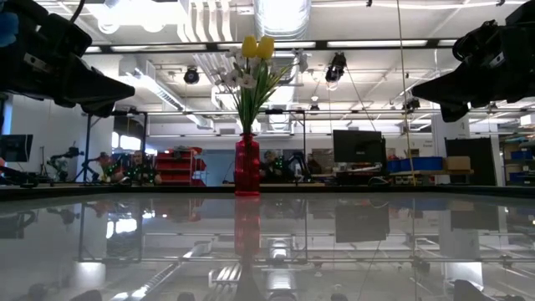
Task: Sort flowers into vase by color
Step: Return to Home Position
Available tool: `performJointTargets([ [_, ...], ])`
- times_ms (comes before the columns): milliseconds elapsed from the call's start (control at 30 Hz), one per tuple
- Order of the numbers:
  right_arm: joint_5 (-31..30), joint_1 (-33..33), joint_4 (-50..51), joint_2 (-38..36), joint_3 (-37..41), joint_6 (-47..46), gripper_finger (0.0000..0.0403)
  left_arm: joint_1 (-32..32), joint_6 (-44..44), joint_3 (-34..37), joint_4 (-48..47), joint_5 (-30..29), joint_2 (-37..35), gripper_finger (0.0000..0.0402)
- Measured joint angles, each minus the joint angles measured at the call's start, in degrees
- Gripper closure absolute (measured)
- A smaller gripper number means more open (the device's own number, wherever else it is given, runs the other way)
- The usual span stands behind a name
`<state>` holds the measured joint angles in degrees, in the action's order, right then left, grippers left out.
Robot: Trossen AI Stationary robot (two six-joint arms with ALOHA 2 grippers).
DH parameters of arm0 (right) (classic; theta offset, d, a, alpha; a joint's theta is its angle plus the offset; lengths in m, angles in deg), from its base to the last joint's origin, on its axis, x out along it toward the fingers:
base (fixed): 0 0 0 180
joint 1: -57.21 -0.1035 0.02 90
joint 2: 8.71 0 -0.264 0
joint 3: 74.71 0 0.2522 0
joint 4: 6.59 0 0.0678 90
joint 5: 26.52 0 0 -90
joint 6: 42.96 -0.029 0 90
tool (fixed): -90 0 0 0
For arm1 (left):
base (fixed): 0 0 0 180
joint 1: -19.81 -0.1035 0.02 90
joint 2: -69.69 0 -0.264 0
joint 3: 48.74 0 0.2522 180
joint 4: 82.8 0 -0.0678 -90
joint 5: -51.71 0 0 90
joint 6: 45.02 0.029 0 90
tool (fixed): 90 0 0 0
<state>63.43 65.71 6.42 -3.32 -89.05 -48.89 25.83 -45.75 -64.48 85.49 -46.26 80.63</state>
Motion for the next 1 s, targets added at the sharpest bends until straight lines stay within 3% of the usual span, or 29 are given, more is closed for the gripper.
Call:
performJointTargets([
  [1000, 0.00, -0.01, 0.00, 0.00, 0.00, 0.00, 0.0394, 0.00, 0.01, 0.00, 0.04, 0.00, 0.60, 0.0402],
])
